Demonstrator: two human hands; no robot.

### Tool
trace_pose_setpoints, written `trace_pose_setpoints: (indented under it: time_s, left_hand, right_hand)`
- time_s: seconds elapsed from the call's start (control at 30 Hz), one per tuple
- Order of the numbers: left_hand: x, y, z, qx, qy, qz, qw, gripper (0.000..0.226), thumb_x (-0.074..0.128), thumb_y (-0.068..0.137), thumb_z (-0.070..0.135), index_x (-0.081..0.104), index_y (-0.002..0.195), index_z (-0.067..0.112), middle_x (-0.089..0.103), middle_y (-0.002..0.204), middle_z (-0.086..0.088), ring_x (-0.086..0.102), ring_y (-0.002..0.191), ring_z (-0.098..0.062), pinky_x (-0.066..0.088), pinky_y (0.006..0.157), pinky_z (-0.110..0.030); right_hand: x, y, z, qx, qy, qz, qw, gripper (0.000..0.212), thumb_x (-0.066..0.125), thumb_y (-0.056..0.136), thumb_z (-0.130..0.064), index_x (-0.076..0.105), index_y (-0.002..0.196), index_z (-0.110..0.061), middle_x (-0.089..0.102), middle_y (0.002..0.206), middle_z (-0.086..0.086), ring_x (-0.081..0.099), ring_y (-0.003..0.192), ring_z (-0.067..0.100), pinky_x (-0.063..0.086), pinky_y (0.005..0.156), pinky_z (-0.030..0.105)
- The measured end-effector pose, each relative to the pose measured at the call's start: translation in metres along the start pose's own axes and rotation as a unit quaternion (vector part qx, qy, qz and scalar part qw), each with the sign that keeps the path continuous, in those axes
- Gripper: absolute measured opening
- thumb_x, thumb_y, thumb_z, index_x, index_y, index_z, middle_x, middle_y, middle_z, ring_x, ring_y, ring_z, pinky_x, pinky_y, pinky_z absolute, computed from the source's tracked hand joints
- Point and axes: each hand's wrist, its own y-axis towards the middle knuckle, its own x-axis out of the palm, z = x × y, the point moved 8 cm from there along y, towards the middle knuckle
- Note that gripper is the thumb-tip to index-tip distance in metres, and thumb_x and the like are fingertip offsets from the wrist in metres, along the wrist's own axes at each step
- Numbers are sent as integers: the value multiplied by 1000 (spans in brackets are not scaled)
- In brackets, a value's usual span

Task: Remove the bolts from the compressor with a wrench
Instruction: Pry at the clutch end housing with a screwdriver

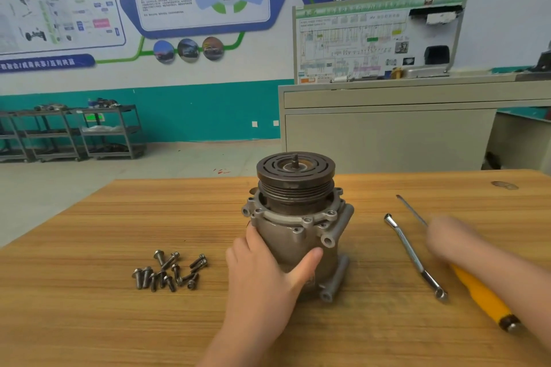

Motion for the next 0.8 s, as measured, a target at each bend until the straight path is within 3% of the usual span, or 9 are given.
trace_pose_setpoints:
  time_s: [0.1, 0.17, 0.23, 0.37, 0.5, 0.6, 0.67, 0.73, 0.8]
  left_hand:
    - [-7, 0, -7, -17, -106, -43, 993, 129, 50, 51, 94, 17, 152, 22, 47, 136, 11, 40, 127, -12, 39, 106, -32]
    - [-14, 1, -10, -37, -166, -53, 984, 137, 58, 46, 90, 4, 155, 26, 48, 118, 26, 46, 112, 0, 41, 87, -14]
    - [-19, -4, -8, -41, -183, -46, 981, 139, 60, 42, 85, 0, 155, 30, 39, 100, 35, 45, 95, 9, 35, 67, -4]
    - [-20, -23, -1, -16, -187, -22, 982, 104, 61, 41, 86, 11, 131, 67, 38, 99, 41, 43, 95, 18, 36, 66, 1]
    - [-40, -19, -10, -38, -152, 5, 988, 147, 44, 27, 105, 0, 151, 40, 44, 126, 16, 49, 104, 5, 46, 91, -22]
    - [-49, 7, 12, 65, -111, -49, 990, 145, 52, 32, 101, 0, 152, 39, 19, 150, 19, 27, 135, -3, 27, 113, -33]
    - [-38, 19, 30, 126, -175, -134, 967, 121, 74, 45, 81, 25, 147, 37, 35, 150, 21, 36, 134, 3, 33, 114, -28]
    - [-37, 24, 37, 142, -240, -126, 952, 86, 84, 55, 60, 46, 130, 42, 59, 128, 22, 54, 119, 2, 48, 99, -25]
    - [-31, 25, 32, 123, -271, -106, 949, 85, 85, 54, 62, 50, 129, 39, 62, 124, 17, 57, 117, -4, 50, 98, -35]
  right_hand:
    - [11, 7, 1, -7, 1, 10, 1000, 20, 49, 97, -20, 65, 107, -12, 58, 91, 5, 62, 102, 26, 47, 81, 29]
    - [2, 1, -5, -25, 17, 37, 999, 31, 46, 99, -39, 64, 104, -14, 58, 93, 5, 60, 105, 28, 47, 88, 32]
    - [-13, -19, -22, -105, 131, 100, 981, 55, 40, 93, -64, 57, 123, -20, 58, 115, 7, 52, 117, 27, 44, 96, 37]
    - [-20, -111, -94, -379, 446, -52, 809, 103, 49, 51, -96, 12, 140, -58, 33, 145, -17, 33, 134, 2, 30, 111, 31]
    - [-7, -129, -119, -408, 529, -136, 732, 153, 79, 23, -80, 3, 152, -43, 30, 151, -15, 37, 135, 4, 40, 107, 25]
    - [-3, -128, -120, -399, 572, -145, 702, 156, 87, 19, -70, 12, 152, -37, 44, 141, -18, 49, 125, -3, 46, 95, 18]
    - [-3, -127, -119, -392, 595, -137, 688, 148, 88, 20, -68, 21, 147, -34, 50, 134, -17, 54, 115, -9, 49, 85, 12]
    - [-5, -124, -115, -384, 620, -129, 672, 129, 89, 22, -66, 37, 135, -33, 59, 124, -16, 59, 108, -8, 50, 78, 10]
    - [-8, -120, -110, -378, 636, -118, 662, 112, 88, 26, -68, 45, 123, -33, 66, 112, -24, 61, 102, -10, 49, 74, 8]
